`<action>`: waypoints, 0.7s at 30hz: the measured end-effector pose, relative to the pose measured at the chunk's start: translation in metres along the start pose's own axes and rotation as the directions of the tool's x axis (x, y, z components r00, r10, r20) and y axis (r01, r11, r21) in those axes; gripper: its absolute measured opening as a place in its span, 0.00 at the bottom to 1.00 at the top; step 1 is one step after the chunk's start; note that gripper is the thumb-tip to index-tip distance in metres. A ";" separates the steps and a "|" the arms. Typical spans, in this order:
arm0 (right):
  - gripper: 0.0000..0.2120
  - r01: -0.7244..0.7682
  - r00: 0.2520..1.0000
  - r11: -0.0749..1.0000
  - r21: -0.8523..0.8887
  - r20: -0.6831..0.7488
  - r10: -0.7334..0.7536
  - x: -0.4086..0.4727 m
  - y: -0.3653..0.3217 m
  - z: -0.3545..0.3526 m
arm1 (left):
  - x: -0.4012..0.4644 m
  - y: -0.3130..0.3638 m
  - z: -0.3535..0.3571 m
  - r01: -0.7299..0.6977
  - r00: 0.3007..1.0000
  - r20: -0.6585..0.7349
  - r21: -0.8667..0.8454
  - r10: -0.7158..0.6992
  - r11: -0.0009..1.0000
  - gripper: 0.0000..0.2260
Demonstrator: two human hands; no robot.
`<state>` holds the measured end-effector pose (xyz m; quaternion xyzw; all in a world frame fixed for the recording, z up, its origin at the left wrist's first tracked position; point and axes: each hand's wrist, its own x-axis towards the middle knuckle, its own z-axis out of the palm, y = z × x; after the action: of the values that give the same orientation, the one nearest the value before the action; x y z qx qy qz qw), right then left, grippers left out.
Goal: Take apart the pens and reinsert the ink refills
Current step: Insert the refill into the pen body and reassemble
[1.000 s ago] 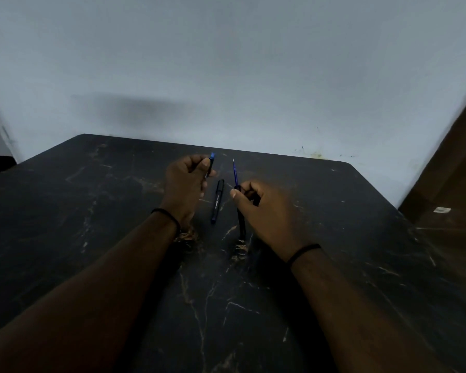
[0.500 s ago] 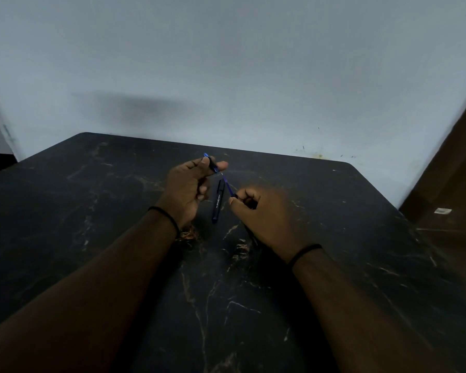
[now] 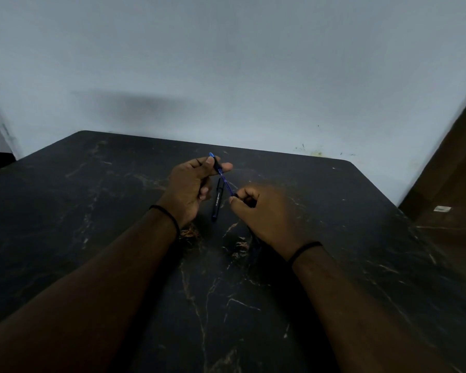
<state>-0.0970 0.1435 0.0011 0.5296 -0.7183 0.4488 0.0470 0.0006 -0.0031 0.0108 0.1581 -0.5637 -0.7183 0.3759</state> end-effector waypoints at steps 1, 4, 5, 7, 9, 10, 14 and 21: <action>0.10 -0.006 1.000 1.000 -0.006 0.003 0.006 0.000 -0.001 0.000 | 0.000 0.000 0.000 0.000 1.000 -0.001 -0.001 0.000 1.000 0.09; 0.09 -0.024 1.000 1.000 -0.009 0.013 0.024 0.000 -0.003 -0.002 | 0.000 0.001 0.000 0.005 1.000 0.000 0.000 -0.005 1.000 0.09; 0.09 -0.027 0.999 1.000 -0.013 0.018 0.027 0.000 -0.004 -0.003 | 0.000 0.001 0.000 0.005 1.000 0.000 0.000 -0.005 1.000 0.09; 0.09 -0.032 0.999 0.999 -0.019 0.026 0.032 -0.001 -0.005 -0.004 | -0.001 0.000 0.001 0.002 1.000 0.000 0.003 -0.002 1.000 0.09; 0.09 -0.039 0.999 0.999 -0.011 0.031 0.039 -0.001 -0.006 -0.005 | -0.001 0.000 0.001 -0.001 1.000 0.007 0.007 0.001 1.000 0.09; 0.10 -0.042 0.999 0.999 -0.012 0.033 0.042 -0.001 -0.006 -0.005 | -0.001 0.000 0.001 -0.004 1.000 0.016 0.013 0.004 1.000 0.08; 0.10 -0.055 0.998 0.998 -0.042 0.034 0.057 -0.001 -0.007 -0.005 | -0.003 -0.001 0.003 -0.036 0.998 0.057 0.088 0.031 0.995 0.09; 0.11 -0.120 0.992 0.986 -0.120 -0.039 0.116 0.003 -0.002 -0.004 | -0.005 -0.001 0.006 -0.046 0.997 0.066 0.128 0.037 0.991 0.07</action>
<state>-0.0981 0.1443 0.0062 0.4751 -0.7735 0.4145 0.0640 -0.0004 0.0045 0.0105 0.1478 -0.6240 -0.6768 0.3617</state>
